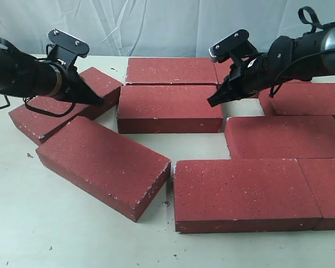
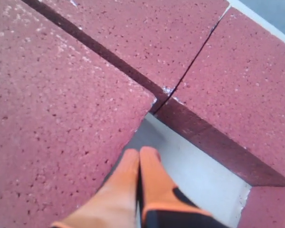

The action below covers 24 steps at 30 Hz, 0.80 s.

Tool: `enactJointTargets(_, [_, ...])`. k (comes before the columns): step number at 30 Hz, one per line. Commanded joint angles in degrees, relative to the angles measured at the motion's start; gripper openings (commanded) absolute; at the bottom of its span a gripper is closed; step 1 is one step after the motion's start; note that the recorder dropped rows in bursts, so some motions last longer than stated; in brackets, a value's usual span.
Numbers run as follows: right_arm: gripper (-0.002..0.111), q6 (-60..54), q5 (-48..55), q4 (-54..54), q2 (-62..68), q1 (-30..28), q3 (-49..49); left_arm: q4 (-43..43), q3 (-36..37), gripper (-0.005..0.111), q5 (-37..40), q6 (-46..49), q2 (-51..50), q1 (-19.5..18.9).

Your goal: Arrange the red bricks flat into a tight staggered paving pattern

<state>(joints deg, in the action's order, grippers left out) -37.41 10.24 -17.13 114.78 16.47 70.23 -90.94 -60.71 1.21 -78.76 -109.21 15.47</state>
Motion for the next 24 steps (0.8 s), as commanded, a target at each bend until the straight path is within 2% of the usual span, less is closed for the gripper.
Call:
enactJointTargets(1, [-0.001,-0.2,-0.2,0.1,-1.0,0.8,0.5,0.2,0.9,0.0,-11.0,-0.5,3.2,0.1])
enactJointTargets(3, [-0.001,-0.2,2.9,0.1,-2.9,0.8,1.0,-2.0,0.9,0.0,-23.1,-0.4,3.5,0.1])
enactJointTargets(5, [-0.001,-0.1,9.2,0.1,-5.5,0.8,1.5,-4.4,0.7,0.0,-28.7,0.2,3.5,0.1])
enactJointTargets(7, [-0.001,-0.1,15.2,-0.4,-8.1,0.8,1.5,-4.4,0.6,0.0,-26.6,0.2,3.5,0.1])
enactJointTargets(10, [-0.001,-0.3,21.2,-4.0,-10.0,0.8,1.5,-4.5,0.6,0.0,-19.3,-1.1,3.5,0.1])
enactJointTargets(13, [-0.001,-0.9,25.8,-5.3,-9.9,0.8,1.1,-5.9,0.6,0.0,-14.5,4.2,3.5,0.1])
enactJointTargets(16, [-0.001,-1.6,24.4,-6.7,-9.8,1.5,0.3,-4.8,0.6,0.0,-15.9,3.9,3.5,0.1])
enactJointTargets(19, [-0.001,-5.0,22.0,-8.8,-8.7,4.7,0.3,-3.4,0.4,0.0,-21.0,0.7,2.5,0.1])
enactJointTargets(22, [-0.001,-11.0,22.1,-8.9,-6.1,7.4,0.3,-6.5,-1.4,0.0,-17.3,-3.7,-0.5,0.1])
enactJointTargets(24, [-0.001,-11.0,21.8,-8.9,-5.6,7.5,0.3,-9.0,-2.4,0.0,-17.8,-8.0,-1.4,0.1])
